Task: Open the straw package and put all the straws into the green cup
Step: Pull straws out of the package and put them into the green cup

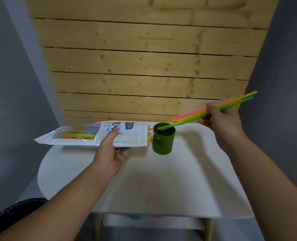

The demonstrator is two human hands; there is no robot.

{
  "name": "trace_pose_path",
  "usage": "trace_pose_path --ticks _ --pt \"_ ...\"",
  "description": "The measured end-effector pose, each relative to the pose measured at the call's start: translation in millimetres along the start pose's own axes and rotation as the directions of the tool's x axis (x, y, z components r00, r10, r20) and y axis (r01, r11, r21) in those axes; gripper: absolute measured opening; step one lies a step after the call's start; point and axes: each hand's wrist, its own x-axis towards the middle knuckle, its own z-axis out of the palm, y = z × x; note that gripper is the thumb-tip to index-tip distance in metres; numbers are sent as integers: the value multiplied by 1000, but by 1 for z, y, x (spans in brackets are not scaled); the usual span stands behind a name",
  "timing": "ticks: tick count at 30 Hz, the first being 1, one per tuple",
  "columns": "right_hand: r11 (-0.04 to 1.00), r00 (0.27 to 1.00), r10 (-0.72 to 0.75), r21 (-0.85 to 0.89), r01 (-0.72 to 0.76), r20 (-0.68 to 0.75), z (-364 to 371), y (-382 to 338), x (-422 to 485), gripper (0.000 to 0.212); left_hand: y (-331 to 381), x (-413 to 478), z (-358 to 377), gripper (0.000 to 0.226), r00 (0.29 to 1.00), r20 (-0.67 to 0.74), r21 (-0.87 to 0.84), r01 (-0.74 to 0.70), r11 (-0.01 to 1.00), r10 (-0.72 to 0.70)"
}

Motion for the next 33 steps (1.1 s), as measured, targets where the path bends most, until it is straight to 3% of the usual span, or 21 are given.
trace_pose_path --ticks 7,12,16,21,25,29,33 --pt "973 978 64 -231 -17 198 32 8 7 16 5 -5 -5 28 999 42 36 -10 999 8" --pt "961 963 203 -227 -160 179 48 25 9 18 10 -6 -12 24 998 58 59 -16 998 13" --pt "944 971 209 -284 -169 117 55 39 9 23 13 -7 -13 27 998 63 69 -20 997 16" --pt "961 954 266 -119 -251 137 52 46 12 15 13 -8 -12 28 997 81 70 -22 997 16" --pt "962 962 253 79 -262 104 50 47 13 40 10 -9 -10 27 996 83 74 -23 997 17" --pt "954 956 287 69 -291 54 48 49 6 52 10 -12 -9 27 996 92 66 -17 998 11" --pt "943 944 331 -53 -330 13 47 46 -11 30 10 -14 -8 33 995 101 58 -20 998 14"
